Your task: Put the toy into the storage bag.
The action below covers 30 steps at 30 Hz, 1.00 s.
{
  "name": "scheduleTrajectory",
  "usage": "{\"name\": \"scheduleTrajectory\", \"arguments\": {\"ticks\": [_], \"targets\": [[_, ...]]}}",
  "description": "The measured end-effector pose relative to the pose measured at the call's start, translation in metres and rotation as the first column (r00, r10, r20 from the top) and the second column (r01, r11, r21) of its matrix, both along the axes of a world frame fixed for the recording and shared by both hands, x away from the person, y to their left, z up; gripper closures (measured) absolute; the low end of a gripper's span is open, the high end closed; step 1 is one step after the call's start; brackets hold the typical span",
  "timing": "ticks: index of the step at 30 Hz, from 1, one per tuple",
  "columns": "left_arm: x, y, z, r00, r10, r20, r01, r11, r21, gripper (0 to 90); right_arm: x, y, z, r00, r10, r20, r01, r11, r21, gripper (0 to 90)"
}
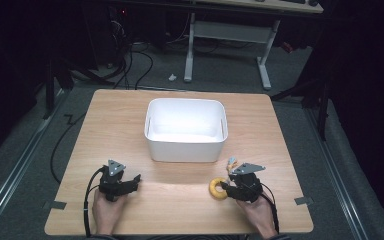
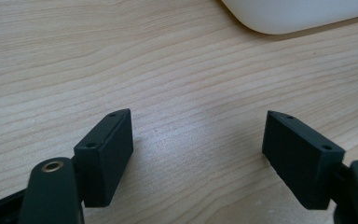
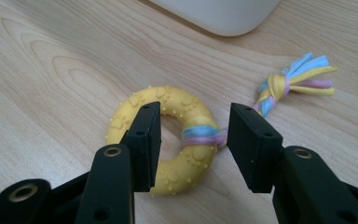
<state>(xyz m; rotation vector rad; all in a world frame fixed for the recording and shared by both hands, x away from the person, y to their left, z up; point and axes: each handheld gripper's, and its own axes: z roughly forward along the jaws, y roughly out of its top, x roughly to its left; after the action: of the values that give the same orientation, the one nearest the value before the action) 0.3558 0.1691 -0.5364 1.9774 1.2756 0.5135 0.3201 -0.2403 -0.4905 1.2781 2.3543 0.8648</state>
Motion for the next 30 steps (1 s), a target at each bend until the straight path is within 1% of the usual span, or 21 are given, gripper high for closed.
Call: {"name": "scheduleTrajectory", "arguments": {"ticks": [3,7,10,15,18,21,30], "targets": [[0.0,0.0,0.0,1.0,0.0,0.0,0.0,1.0,-0.001,24.9,0.004,0.002,-0.002,0.9999,-0.002,-0.012,0.002,1.0,-0.007,55.5],[0.0,-0.001,0.0,1.0,0.001,0.002,-0.001,0.9999,0.01,24.9,0.007,0.003,-0.004,0.9998,-0.005,-0.019,0.005,0.9995,-0.031,56.1],[0.0,-0.001,0.0,1.0,0.0,0.001,0.0,1.0,0.007,24.9,0.008,0.003,-0.006,0.9998,-0.009,-0.02,0.008,0.9995,-0.031,56.4],[0.0,-0.001,0.0,1.0,0.0,0.001,0.0,1.0,0.007,24.9,0.011,0.004,-0.011,0.9994,-0.009,-0.033,0.007,0.9984,-0.056,57.8],[0.0,-0.001,0.0,1.0,-0.001,-0.001,0.001,1.0,0.006,24.9,0.011,0.005,-0.013,0.9996,-0.014,-0.023,0.012,0.9975,-0.07,61.3],[0.0,-0.001,0.0,1.0,0.001,0.001,-0.001,1.0,0.008,24.9,0.01,0.007,-0.013,0.9999,0.009,-0.013,-0.01,0.9961,-0.088,65.2],[0.0,-0.001,0.0,1.0,0.0,-0.001,0.0,1.0,0.007,24.9,0.011,0.007,-0.013,0.9992,0.039,-0.008,-0.039,0.9939,-0.103,68.2]]}}
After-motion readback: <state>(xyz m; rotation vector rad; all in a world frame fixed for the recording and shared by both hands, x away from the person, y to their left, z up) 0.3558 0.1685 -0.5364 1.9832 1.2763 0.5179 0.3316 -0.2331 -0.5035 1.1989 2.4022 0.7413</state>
